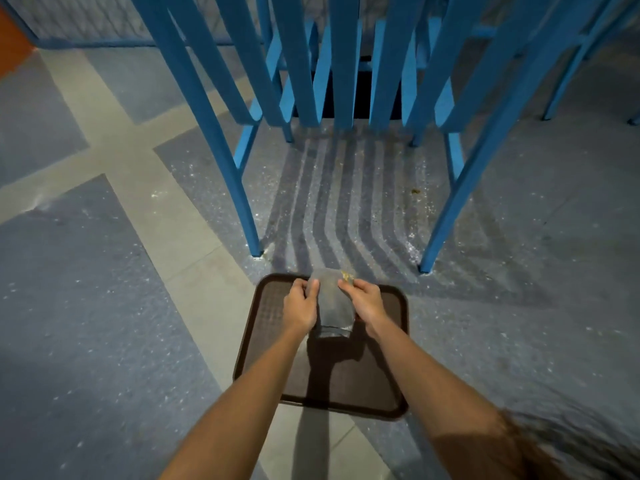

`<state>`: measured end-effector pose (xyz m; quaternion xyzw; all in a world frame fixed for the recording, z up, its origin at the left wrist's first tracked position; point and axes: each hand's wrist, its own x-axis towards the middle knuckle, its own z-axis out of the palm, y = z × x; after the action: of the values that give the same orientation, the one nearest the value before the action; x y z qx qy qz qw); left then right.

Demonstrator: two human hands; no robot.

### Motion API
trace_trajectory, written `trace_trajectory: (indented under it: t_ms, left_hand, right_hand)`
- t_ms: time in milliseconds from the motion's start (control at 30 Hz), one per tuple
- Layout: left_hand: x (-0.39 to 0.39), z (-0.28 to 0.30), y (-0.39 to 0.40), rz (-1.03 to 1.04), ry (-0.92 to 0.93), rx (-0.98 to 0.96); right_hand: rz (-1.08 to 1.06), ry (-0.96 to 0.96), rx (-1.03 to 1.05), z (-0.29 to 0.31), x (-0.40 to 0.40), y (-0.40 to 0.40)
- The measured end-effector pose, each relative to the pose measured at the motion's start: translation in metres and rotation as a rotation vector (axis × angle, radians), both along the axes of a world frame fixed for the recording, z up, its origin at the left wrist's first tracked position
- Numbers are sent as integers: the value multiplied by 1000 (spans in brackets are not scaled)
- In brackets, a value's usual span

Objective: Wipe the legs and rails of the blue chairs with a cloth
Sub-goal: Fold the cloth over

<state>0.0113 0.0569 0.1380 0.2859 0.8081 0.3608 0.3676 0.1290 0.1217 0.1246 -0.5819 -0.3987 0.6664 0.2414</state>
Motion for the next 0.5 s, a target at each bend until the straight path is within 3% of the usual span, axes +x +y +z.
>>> trace_trajectory:
  t_ms: [367, 500]
  left_hand:
    - [-5, -103, -21, -84, 108, -9]
    - [-8, -125, -28, -117, 109, -9]
  right_hand:
    - [-2, -80, -33, -113, -6, -21]
    - [3, -206, 15, -136, -9, -28]
